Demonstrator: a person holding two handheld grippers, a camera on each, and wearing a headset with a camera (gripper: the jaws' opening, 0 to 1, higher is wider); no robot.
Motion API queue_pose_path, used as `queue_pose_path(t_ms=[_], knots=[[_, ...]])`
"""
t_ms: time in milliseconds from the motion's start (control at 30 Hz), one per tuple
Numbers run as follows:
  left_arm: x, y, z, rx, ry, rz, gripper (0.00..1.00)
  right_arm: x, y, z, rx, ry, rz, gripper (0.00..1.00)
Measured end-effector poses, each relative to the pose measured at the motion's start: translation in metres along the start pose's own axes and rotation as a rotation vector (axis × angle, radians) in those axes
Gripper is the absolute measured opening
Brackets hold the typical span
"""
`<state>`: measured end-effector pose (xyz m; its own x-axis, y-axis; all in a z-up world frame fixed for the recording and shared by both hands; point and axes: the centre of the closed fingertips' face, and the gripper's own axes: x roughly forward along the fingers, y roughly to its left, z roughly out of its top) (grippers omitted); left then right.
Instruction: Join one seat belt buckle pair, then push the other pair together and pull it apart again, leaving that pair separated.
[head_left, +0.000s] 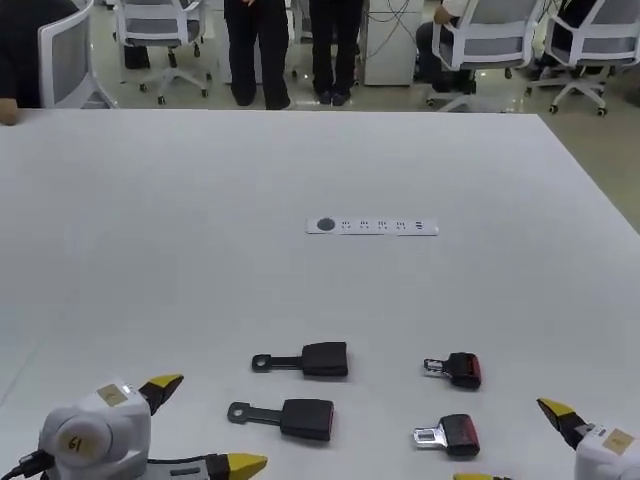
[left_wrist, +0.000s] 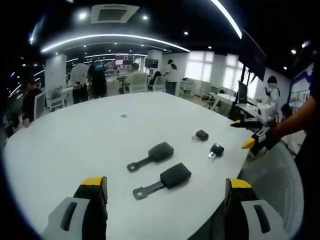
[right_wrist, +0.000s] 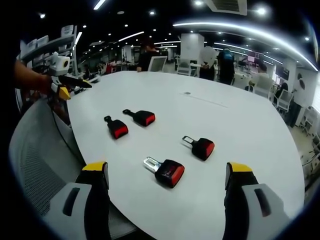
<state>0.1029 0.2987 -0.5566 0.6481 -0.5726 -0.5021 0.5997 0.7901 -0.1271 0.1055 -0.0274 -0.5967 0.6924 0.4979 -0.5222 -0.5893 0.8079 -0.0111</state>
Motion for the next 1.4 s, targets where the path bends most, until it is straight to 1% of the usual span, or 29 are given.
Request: queue_pose_path(t_ms=[200,267,433,533,600,667,700,767,867,900,967,1000,1033,1100,1133,1167,1200,1267,1367,1400], knots=[[0.002,0.001,-0.002,-0.003,0.001,0.004,1.00,0.003,0.001,-0.001,0.006,0.002,0.011,0.98],[0.003,0.001,-0.003,-0.004,0.004,0.002,1.00,0.004,0.003,-0.003,-0.005,0.014,0.017,0.98],[0.006,0.002,-0.006,-0.004,0.012,-0.003,0.99,0.009,0.000,-0.005,-0.003,0.021,0.024,0.97],[0.009,0.001,-0.006,-0.005,0.017,-0.003,0.99,0.012,0.002,-0.006,-0.011,0.038,0.040,0.96],[0.010,0.000,-0.007,0.002,0.026,-0.004,0.99,0.014,0.002,-0.006,-0.004,0.035,0.051,0.96],[0.012,-0.001,-0.009,0.013,0.040,-0.007,0.99,0.017,0.002,-0.006,-0.008,0.040,0.055,0.94],[0.014,-0.001,-0.010,0.016,0.045,-0.010,0.99,0.019,0.003,-0.006,-0.013,0.051,0.060,0.94],[0.017,0.000,-0.013,0.012,0.051,-0.021,0.97,0.021,0.003,-0.007,-0.016,0.055,0.069,0.93],[0.021,-0.003,-0.010,0.012,0.057,-0.024,0.96,0.025,0.003,-0.010,-0.026,0.069,0.084,0.93],[0.022,-0.003,-0.010,0.012,0.058,-0.026,0.96,0.027,0.004,-0.012,-0.030,0.075,0.097,0.93],[0.024,-0.004,-0.008,0.034,0.046,-0.034,0.94,0.028,0.005,-0.013,-0.045,0.086,0.108,0.92],[0.026,-0.005,-0.004,0.078,0.021,-0.042,0.91,0.029,0.005,-0.014,-0.048,0.091,0.113,0.92],[0.027,-0.006,-0.006,0.073,0.031,-0.047,0.89,0.029,0.005,-0.013,-0.048,0.094,0.119,0.91],[0.032,-0.007,-0.013,0.054,0.072,-0.060,0.91,0.032,0.005,-0.015,-0.054,0.103,0.132,0.90],[0.036,-0.004,-0.014,0.062,0.072,-0.060,0.92,0.034,0.004,-0.016,-0.056,0.110,0.143,0.90],[0.037,-0.004,-0.015,0.066,0.076,-0.063,0.91,0.034,0.006,-0.017,-0.056,0.115,0.148,0.89],[0.040,-0.003,-0.018,0.062,0.086,-0.071,0.91,0.036,0.006,-0.017,-0.057,0.121,0.153,0.88],[0.043,-0.005,-0.018,0.068,0.093,-0.080,0.92,0.039,0.003,-0.018,-0.061,0.126,0.160,0.88],[0.050,-0.007,-0.019,0.082,0.111,-0.093,0.92,0.042,0.005,-0.018,-0.065,0.137,0.177,0.87],[0.052,-0.008,-0.016,0.087,0.112,-0.096,0.91,0.043,0.006,-0.018,-0.065,0.140,0.182,0.86]])
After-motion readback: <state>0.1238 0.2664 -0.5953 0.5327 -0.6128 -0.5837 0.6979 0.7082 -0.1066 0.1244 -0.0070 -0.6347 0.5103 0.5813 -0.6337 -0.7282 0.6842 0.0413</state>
